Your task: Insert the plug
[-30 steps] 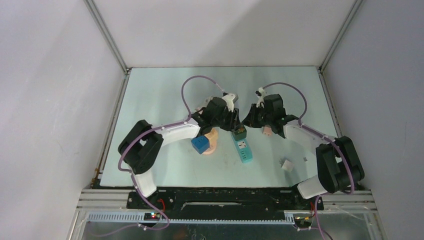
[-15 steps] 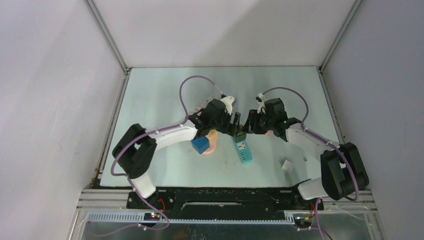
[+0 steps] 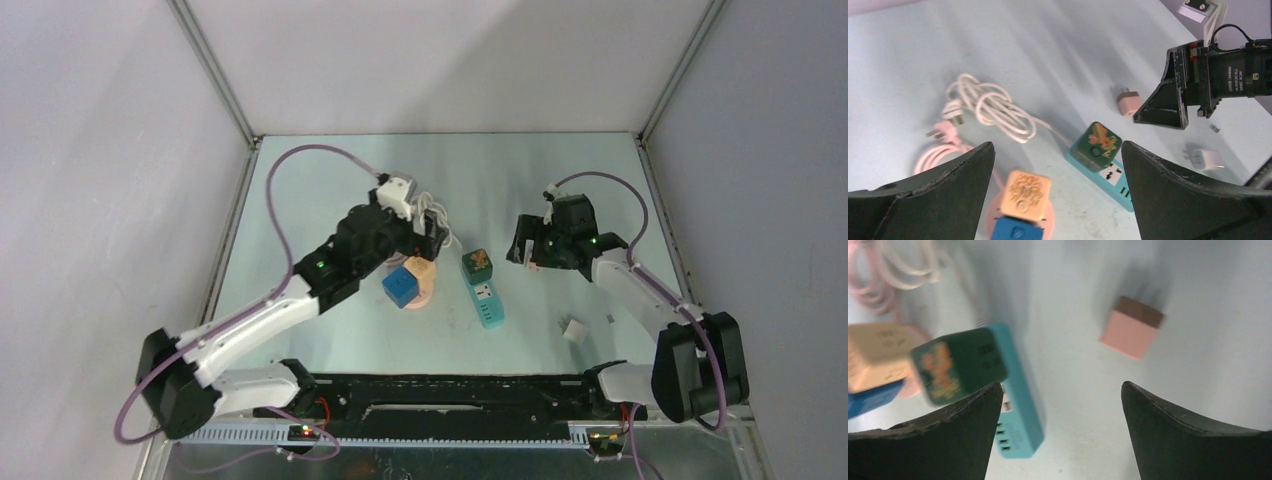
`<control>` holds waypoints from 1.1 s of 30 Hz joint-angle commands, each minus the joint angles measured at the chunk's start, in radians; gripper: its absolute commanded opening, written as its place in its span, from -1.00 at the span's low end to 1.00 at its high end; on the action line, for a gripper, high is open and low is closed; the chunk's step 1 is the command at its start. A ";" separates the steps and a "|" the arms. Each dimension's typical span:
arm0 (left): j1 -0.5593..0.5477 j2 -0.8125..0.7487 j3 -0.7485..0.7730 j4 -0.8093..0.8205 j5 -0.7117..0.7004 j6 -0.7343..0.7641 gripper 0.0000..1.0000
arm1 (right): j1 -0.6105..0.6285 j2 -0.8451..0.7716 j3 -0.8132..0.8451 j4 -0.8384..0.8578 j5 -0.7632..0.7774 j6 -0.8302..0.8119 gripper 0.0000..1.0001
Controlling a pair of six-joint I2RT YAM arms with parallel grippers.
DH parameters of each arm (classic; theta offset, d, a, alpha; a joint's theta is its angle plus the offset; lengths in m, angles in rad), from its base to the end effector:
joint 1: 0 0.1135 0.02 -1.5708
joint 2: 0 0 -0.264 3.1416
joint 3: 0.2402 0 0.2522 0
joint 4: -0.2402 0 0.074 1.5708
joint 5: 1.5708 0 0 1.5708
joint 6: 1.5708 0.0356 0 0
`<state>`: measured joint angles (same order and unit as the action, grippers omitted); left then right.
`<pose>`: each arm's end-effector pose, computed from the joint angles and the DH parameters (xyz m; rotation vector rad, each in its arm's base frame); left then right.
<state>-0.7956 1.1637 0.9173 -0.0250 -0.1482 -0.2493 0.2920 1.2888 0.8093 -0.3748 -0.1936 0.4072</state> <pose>0.1947 -0.1912 0.3251 0.4046 1.8368 -0.5911 0.2500 0.0823 0.2251 0.0527 2.4792 0.5439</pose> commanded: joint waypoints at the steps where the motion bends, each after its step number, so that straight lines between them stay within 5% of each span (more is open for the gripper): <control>1: 0.025 -0.144 -0.083 -0.030 -0.148 0.044 0.99 | -0.008 0.101 0.102 -0.146 0.295 -0.017 0.81; 4: 0.040 -0.236 -0.113 -0.083 -0.232 -0.008 0.99 | -0.007 0.203 0.162 -0.194 0.349 -0.012 0.81; 10: 0.076 -0.342 -0.163 -0.146 -0.179 -0.080 0.99 | -0.004 0.376 0.263 -0.180 0.329 -0.009 0.71; 18: 0.104 -0.389 -0.169 -0.217 -0.125 -0.118 0.99 | -0.008 0.502 0.346 -0.187 0.358 -0.024 0.03; 21: 0.109 -0.403 -0.170 -0.230 -0.117 -0.117 0.99 | -0.013 0.523 0.345 -0.178 0.364 -0.034 -0.01; 25: 0.112 -0.416 -0.173 -0.243 -0.107 -0.121 0.99 | -0.019 0.523 0.344 -0.185 0.345 -0.038 -0.34; 33: 0.117 -0.384 -0.188 -0.209 -0.033 -0.147 0.99 | 0.015 0.315 0.325 -0.193 0.261 -0.017 -0.42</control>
<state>-0.6865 0.7616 0.7494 -0.2722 -0.2428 -0.3641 0.2890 1.7645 1.1248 -0.5728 0.1184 0.3737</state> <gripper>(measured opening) 0.996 0.462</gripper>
